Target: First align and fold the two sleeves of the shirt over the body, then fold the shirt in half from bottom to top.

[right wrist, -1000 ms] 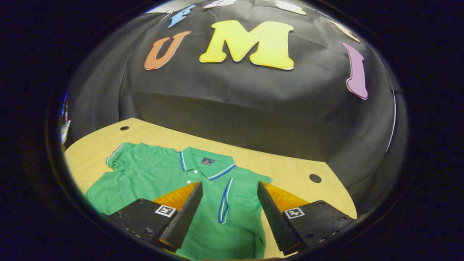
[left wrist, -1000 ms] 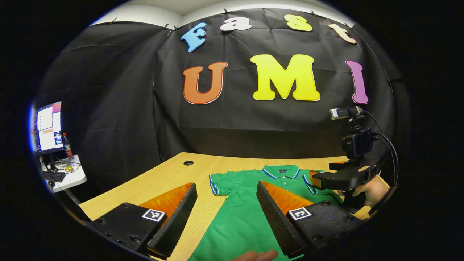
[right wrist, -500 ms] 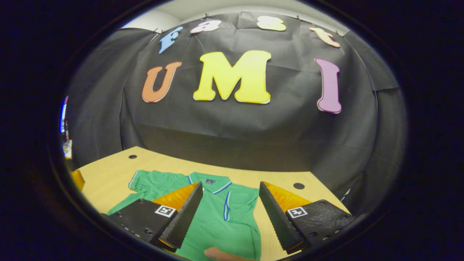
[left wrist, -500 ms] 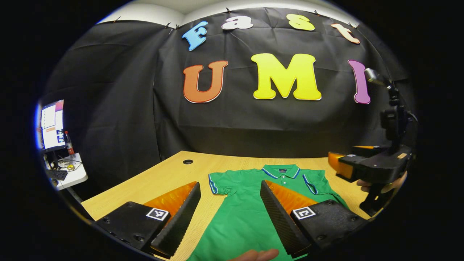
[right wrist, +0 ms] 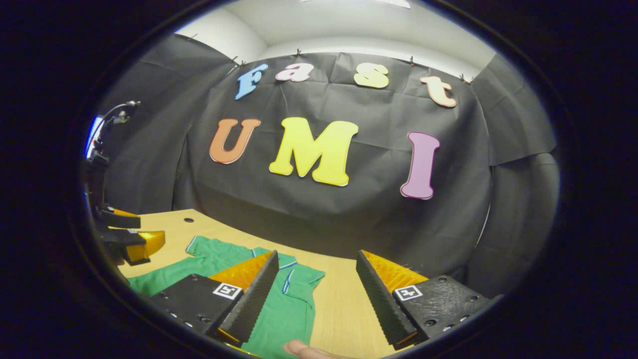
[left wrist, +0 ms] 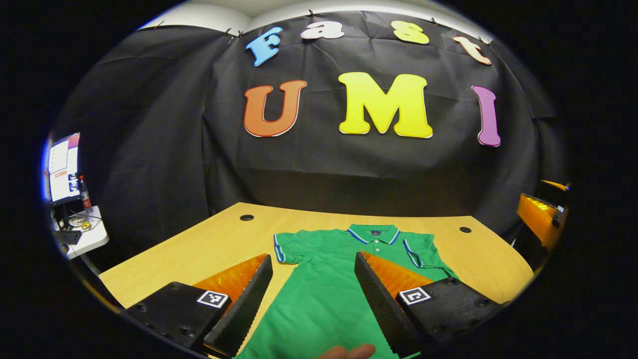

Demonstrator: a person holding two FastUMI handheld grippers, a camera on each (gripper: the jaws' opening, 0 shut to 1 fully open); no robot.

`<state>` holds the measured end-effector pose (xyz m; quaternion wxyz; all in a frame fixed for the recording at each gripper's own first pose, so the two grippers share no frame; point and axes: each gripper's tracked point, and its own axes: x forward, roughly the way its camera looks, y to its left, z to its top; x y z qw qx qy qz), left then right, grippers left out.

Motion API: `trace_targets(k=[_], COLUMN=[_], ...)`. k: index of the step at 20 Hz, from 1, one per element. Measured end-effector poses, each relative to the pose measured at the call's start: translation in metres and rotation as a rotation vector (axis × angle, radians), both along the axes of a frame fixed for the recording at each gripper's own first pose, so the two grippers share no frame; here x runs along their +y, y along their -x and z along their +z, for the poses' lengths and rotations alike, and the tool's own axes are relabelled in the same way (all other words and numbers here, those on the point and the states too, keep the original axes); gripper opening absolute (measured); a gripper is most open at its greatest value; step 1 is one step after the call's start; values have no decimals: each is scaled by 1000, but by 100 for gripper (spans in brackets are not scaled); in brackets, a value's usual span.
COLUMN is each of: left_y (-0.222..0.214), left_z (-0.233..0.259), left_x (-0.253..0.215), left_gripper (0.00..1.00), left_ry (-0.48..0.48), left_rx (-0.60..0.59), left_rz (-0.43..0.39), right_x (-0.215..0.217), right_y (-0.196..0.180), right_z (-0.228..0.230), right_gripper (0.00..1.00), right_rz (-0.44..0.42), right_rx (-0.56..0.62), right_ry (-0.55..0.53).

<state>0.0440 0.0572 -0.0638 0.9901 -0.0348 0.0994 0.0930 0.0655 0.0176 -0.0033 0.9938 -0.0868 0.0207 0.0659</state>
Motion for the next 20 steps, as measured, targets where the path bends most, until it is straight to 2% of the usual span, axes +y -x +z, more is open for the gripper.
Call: trace_targets(k=[1, 2, 3, 4, 7, 9, 11, 13, 14, 16, 18, 20], left_y=[0, -2, -5, -11, -42, -70, -99, -133, -149, -175, -196, -208], left_z=[3, 3, 6, 11, 16, 5, -16, -44, -61, -89, -116, -134], left_x=[1, -1, 0, 4, 2, 4, 23, 35, 45, 59, 71, 84], left_gripper=[100, 100, 100, 100, 100, 100, 100, 100, 100, 100, 100, 100], left_ry=[-4, -13, -22, -39, -64, -28, 3, 38, 69, 155, 222, 218], left_rx=[4, 15, 29, 36, 66, 103, 153, 210, 230, 271, 325, 363], left_rz=[9, 8, 13, 23, -24, -40, 6, 0, 14, 41, 54, 52], right_x=[-1, -2, -3, -6, -3, -3, -11, -16, -15, -14, -23, -25], right_y=[11, 25, 36, 43, 58, 59, 57, 57, 56, 54, 51, 49], right_z=[-4, -8, -11, -13, -12, -20, -25, -33, -37, -39, -43, -48], right_gripper=[95, 97, 95, 97, 95, 95, 95, 95, 97, 95, 97, 95], right_rz=[28, 47, 57, 58, 101, 128, 117, 119, 133, 174, 164, 171], right_rx=[8, 5, 2, -10, -45, -36, -26, -9, -1, 2, -4, -4], right_ry=[-8, -11, -3, 0, -36, -53, -60, -78, -91, -105, -121, -145])
